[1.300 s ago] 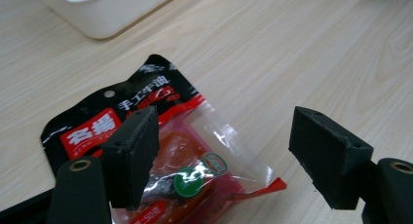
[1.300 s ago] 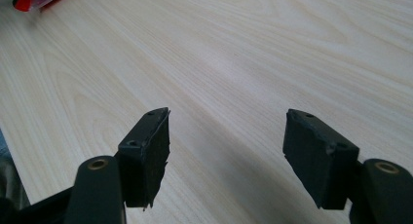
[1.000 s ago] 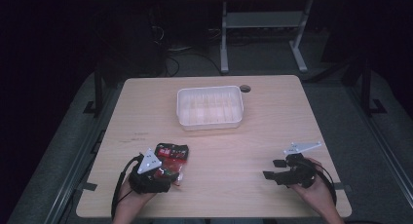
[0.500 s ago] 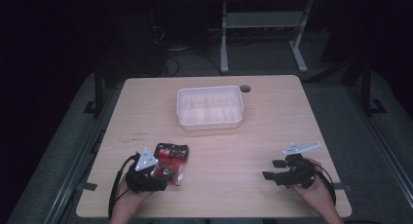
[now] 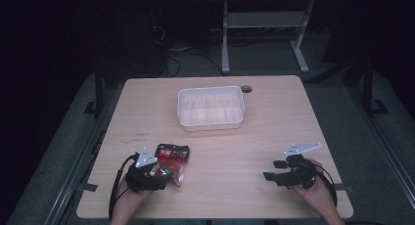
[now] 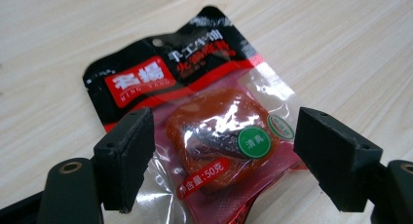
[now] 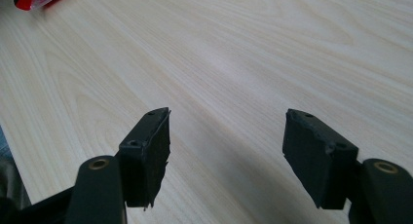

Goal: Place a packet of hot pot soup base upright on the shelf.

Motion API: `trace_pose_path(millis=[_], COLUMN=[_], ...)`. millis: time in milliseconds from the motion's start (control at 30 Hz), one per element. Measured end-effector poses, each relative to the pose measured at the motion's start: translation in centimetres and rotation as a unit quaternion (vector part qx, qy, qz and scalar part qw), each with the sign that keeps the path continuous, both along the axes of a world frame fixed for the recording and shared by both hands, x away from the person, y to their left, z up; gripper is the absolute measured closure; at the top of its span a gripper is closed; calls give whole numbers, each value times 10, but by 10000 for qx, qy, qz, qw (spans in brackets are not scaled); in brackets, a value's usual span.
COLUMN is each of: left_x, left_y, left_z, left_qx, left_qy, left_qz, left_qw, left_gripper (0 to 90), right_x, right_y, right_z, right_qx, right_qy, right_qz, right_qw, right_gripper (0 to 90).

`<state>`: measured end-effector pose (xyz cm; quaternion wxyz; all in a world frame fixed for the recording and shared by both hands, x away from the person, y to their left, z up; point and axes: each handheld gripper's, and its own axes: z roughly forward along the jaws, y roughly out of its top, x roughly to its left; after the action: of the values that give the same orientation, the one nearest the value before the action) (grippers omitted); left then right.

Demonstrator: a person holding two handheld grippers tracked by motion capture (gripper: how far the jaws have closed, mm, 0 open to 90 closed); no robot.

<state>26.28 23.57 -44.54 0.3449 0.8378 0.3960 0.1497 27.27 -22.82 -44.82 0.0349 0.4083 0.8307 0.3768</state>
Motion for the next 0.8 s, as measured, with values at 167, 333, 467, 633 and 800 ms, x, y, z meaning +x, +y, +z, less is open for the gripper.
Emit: trace_pose_path(millis=[167,333,467,633,800], left_x=[3,3,2,1,1], left_y=[-1,-1,-1,-1,1], left_z=[-5,-6,-7,-7,-7], left_qx=[25,-3,12,44,23], left_qy=[229,278,291,346,380], left_qz=[24,50,88,157,128], left_qw=[9997,9996,9995,9993,9992], left_gripper=[225,230,235,239,242], right_x=[-1,-2,7,25,42], right_y=[5,23,41,68,111], right_z=[4,21,31,40,44], right_qx=[26,172,259,351,321], right_qy=[-76,-277,-256,-92,18], right_qz=[26,280,494,581,907], right_qw=[10000,9991,9981,9977,9954], right_gripper=[334,325,308,305,284])
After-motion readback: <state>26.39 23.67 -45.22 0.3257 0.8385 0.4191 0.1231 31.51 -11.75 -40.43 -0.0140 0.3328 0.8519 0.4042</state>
